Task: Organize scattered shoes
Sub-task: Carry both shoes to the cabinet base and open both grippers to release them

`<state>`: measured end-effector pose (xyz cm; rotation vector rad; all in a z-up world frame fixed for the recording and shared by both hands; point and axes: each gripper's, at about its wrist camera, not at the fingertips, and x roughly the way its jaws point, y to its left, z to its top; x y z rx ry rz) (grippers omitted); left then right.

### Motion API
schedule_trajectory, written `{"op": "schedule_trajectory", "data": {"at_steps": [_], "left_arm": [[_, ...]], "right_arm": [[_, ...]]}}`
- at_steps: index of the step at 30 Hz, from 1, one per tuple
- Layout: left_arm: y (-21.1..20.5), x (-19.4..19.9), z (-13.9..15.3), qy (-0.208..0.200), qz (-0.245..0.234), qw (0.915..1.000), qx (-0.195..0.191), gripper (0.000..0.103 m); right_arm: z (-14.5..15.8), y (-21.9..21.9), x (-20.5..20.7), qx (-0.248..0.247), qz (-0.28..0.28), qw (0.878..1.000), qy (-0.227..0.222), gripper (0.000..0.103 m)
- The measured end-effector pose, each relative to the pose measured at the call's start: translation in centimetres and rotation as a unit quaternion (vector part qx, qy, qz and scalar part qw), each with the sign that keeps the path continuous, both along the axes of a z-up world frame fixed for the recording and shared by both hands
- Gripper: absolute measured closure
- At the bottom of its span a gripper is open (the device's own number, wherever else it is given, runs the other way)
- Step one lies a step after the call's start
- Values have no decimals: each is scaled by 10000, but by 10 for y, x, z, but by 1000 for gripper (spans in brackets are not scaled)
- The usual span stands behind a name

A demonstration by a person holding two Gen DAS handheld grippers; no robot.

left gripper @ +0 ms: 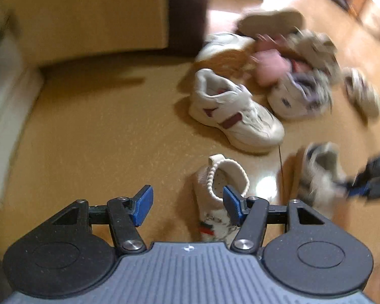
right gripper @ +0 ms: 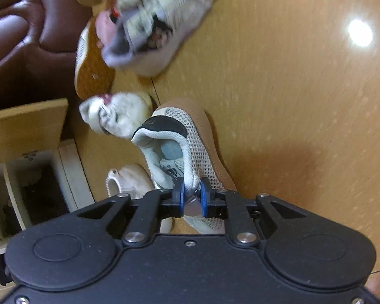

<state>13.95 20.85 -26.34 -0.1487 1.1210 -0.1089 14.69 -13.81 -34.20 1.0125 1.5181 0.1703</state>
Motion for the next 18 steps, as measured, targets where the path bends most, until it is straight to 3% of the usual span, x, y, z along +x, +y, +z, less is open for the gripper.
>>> {"op": "schedule_trajectory", "data": {"at_steps": [2, 3, 5, 6, 7, 10, 11, 12, 13, 18], "left_arm": [[6, 2, -4, 17, 282, 9984, -497, 43], [5, 5, -9, 92, 356, 9977, -569, 43], [-1, 11, -17, 283, 386, 9979, -447, 45], [-2, 13, -23, 396, 466, 9971, -459, 57], [-1, 15, -30, 534, 605, 9954, -519, 61], [-3, 14, -46, 780, 779, 9926, -517, 65], [-4, 14, -52, 834, 800, 9920, -505, 73], [-5, 13, -55, 860, 821, 9918, -464, 89], [-5, 13, -57, 877, 846, 9917, -406, 95], [14, 12, -45, 749, 800, 9936, -270, 97]], "right_arm": [[-2, 2, 3, -15, -11, 10000, -16, 90], [-3, 2, 4, -19, -22, 10000, -19, 90], [-6, 2, 5, 8, -57, 10000, -13, 90], [-7, 1, 4, 19, -65, 10000, -17, 90], [-8, 0, 3, 31, -76, 10000, -24, 90], [-12, -3, -1, 72, -141, 9999, -17, 90], [-13, -3, -1, 99, -162, 9998, -10, 90], [-14, -3, -1, 116, -170, 9998, -9, 90], [-15, -3, -1, 152, -224, 9996, 11, 90], [-16, 4, -8, 425, -490, 9978, 156, 90]]}}
